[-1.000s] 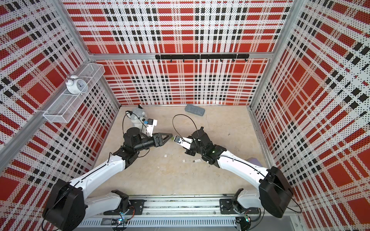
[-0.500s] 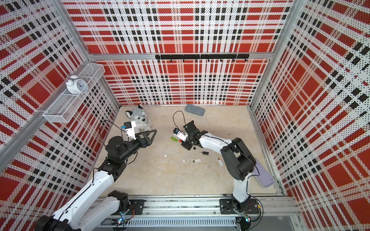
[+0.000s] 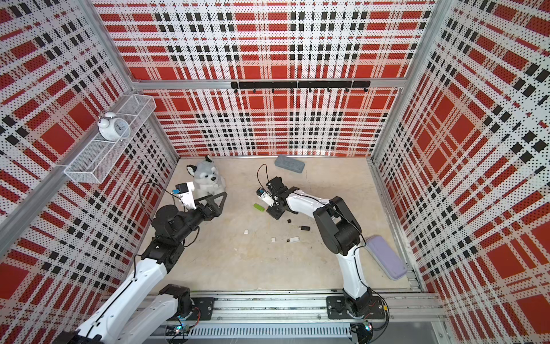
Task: Close the usb drive cover
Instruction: Place the USB drive at the center of the board.
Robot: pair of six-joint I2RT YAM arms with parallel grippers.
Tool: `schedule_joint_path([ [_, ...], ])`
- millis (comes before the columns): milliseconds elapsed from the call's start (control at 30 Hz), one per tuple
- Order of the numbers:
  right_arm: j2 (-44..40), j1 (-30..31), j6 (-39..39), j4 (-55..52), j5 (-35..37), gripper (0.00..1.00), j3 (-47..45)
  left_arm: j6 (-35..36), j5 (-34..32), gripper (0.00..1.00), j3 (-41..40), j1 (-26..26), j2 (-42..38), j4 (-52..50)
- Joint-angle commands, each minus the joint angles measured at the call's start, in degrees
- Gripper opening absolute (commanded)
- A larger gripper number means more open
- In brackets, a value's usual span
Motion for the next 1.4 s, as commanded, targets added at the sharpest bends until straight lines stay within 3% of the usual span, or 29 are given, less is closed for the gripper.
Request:
schedule_joint_path([
  [0,2.09,-1.03,1.71,-1.25,0.57,0.17,1.74,0.72,0.41,0.98,-0.54,0.52,-0.44,0.51],
  [200,2.68,-1.51,-0.33,-1.78,-0.10,0.29,1.96,0.51,1.21,0.98,-0.60,0.63,-0.01,0.67],
  [300,1.93,-2.14,-0.71,-2.56,-0.51,0.39,1.71,0.40,1.49,0.98,-0.77,0.68,-0.09,0.69],
  [500,-9.20,-4.33,-7.33,1.32,-7.02,0.48,-7.27,0.67,1.66,0.98,-1.17,0.61,-0.65,0.45],
  [667,-16.42,-8.61,-21.99,0.97,-13.77,0.47,-16.30,0.06,2.69,0.98,-2.16,0.67,-0.36,2.23],
  [867,-14.38,-12.34,-33.58,-2.92,-17.63,0.44,-16.83,-0.64,4.31,0.98,-2.38,0.70,0.67,3.69],
  [1367,-9.43,-12.37,-39.03,-4.93,-18.65,0.41,-15.31,-0.55,4.47,0.98,-3.24,0.69,1.01,3.41],
])
